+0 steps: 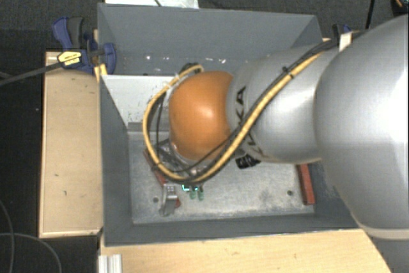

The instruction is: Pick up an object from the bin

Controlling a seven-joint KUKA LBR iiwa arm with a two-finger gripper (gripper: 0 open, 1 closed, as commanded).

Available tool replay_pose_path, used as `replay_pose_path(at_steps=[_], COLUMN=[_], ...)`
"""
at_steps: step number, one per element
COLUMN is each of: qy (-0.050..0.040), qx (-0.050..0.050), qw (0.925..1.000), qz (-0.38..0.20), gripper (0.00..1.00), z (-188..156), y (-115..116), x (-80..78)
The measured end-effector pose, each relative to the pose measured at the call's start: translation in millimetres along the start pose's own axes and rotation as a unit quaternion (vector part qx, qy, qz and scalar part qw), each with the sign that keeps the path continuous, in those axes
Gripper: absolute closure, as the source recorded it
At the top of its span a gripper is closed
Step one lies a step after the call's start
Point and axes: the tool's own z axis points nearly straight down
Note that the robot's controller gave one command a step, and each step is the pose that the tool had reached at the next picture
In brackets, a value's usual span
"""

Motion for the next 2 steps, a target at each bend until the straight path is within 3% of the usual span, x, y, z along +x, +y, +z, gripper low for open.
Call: replay_pose_path(at_steps=[1,2], qy=[-0.0011,-0.0016], qx=[0.002,0.002], qw=[0.9965,0.9972], qz=[-0.083,-0.075], gripper=[0.0,0.0], z=[69.2,69.8], y=[-93.6,-157.6], x=[-44.5,-38.4])
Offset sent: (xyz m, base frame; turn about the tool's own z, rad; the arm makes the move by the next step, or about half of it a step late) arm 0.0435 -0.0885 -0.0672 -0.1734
